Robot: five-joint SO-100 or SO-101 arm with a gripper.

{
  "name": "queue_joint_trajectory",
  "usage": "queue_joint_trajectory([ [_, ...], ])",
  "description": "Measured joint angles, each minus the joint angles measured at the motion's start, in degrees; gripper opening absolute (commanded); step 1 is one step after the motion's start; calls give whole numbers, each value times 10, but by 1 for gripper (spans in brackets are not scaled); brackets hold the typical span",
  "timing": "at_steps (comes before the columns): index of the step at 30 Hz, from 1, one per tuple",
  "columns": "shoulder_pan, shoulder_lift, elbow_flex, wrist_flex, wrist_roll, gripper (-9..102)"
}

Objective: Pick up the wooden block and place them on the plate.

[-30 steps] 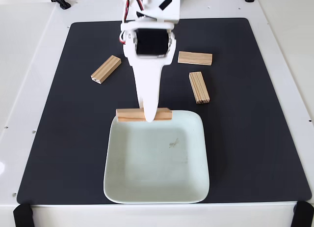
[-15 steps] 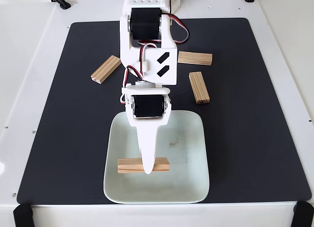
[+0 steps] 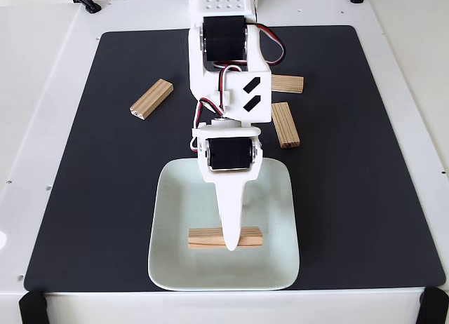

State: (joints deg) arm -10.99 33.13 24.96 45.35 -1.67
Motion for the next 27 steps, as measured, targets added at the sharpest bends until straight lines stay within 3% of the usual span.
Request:
queue_joint_trajectory([
  [11,-15,55,18,34,25,-1],
  [17,-15,106,119,-11,25,-1],
  [27,-15,116,124,-14,25,-1],
])
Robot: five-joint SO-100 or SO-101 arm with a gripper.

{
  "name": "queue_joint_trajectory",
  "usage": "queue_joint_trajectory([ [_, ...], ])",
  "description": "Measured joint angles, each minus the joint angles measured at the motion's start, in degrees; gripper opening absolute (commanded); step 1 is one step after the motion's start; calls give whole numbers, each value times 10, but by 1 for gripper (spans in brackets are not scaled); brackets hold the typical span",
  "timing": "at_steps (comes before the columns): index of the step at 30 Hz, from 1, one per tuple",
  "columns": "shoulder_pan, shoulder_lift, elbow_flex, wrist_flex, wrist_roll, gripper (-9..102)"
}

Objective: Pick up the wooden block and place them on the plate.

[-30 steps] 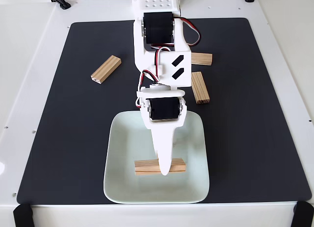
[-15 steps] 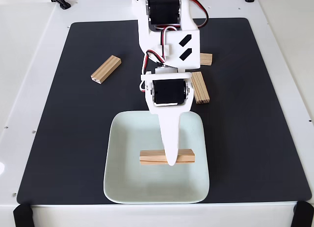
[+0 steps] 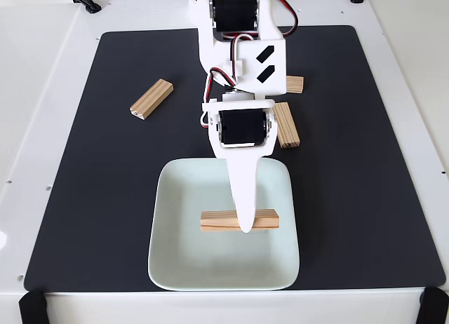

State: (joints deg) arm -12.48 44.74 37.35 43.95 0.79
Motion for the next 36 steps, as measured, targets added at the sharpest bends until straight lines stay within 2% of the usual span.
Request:
queue_joint_trajectory([
  [26,10,0,0,-5,55,0],
  [33,12,-25,-4,-5,38,19],
  [36,19,-25,-4,-5,13,22],
])
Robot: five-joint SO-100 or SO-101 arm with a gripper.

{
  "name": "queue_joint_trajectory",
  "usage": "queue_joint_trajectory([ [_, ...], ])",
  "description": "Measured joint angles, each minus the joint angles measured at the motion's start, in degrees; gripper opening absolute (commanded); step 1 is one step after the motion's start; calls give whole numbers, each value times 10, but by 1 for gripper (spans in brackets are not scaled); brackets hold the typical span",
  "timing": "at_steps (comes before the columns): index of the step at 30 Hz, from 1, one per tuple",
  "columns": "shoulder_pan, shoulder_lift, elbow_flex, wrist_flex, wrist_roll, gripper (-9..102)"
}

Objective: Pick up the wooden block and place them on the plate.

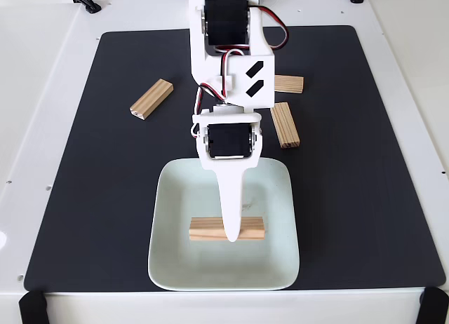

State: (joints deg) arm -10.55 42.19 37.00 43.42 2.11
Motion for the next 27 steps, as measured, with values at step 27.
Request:
queue_joint_trajectory([
  [27,-30,387,372,28,-8,0],
])
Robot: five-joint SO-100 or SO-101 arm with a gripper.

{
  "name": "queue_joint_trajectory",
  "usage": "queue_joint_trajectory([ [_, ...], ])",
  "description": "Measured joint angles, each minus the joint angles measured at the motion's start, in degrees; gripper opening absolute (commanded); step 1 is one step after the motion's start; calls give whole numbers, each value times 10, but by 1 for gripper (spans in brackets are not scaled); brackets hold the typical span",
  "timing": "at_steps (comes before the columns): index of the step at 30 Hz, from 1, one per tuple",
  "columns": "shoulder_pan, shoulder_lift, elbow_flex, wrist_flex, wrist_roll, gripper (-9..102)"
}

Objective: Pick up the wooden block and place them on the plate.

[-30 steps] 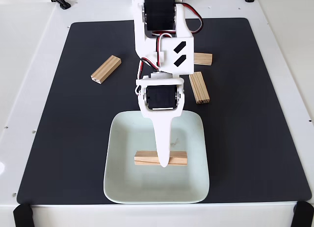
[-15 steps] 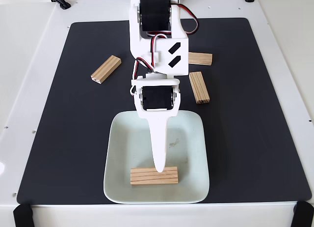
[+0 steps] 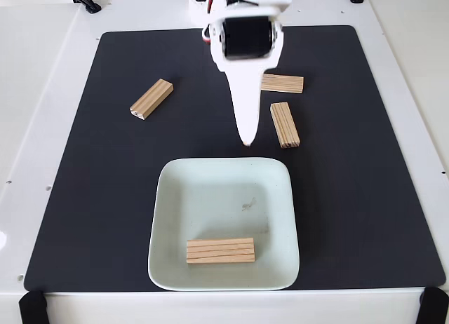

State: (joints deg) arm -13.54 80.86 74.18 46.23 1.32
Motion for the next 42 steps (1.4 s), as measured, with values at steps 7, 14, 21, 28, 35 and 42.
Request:
queue_joint_trajectory([
  [7,-6,252,287,0,-6,0],
  [14,37,483,578,0,-41,0],
  [21,94,664,788,0,-41,-1],
  [28,167,674,787,0,21,-1],
  [35,256,557,619,15,199,-1],
  [42,270,340,339,190,384,0],
])
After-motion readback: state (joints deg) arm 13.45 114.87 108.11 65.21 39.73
